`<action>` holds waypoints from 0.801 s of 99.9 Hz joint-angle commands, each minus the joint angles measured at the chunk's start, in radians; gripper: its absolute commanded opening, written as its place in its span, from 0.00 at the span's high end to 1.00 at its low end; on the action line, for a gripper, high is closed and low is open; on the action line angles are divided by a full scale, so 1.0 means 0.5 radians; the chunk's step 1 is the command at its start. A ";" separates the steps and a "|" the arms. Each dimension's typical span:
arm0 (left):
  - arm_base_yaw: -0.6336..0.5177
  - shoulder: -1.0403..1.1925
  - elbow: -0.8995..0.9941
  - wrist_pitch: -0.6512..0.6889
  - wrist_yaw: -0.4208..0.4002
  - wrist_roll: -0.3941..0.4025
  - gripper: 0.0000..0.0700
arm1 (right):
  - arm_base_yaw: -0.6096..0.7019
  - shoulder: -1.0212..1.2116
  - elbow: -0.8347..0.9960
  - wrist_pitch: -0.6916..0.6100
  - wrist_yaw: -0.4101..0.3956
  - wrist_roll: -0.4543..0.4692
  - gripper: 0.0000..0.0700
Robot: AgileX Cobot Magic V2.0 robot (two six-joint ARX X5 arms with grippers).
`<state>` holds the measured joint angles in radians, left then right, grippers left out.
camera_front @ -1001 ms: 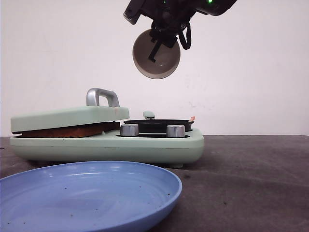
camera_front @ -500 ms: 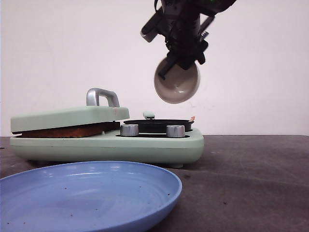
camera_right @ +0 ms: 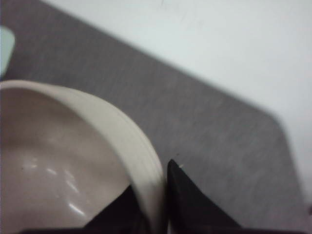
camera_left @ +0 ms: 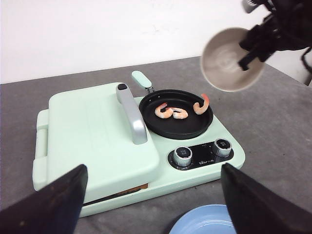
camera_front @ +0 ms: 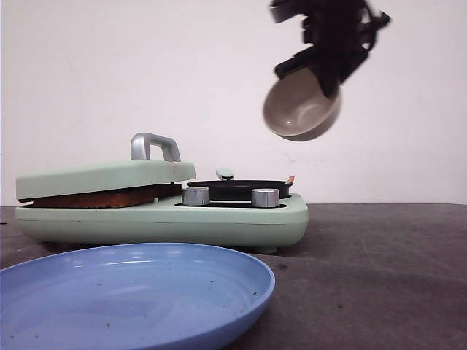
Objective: Make breakfast with bread and shrimp
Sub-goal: 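Turn the bowl upright and carry it back beside the sandwich maker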
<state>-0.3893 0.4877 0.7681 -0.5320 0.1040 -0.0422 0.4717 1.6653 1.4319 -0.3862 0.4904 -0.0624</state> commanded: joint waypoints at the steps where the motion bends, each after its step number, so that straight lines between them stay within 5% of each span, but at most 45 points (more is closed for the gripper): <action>1: -0.009 0.001 0.010 0.000 -0.005 0.024 0.33 | -0.052 -0.013 0.046 -0.102 -0.136 0.273 1.00; 29: -0.009 0.001 0.010 -0.001 -0.005 0.023 0.33 | -0.411 -0.037 0.046 -0.536 -0.770 0.533 1.00; 80: -0.009 0.002 0.010 -0.001 -0.005 0.016 0.33 | -0.798 0.128 0.044 -0.770 -1.505 0.605 1.00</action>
<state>-0.3893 0.4877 0.7681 -0.5423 0.1040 -0.0422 0.0795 1.6802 1.4319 -0.7643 -0.2310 0.2207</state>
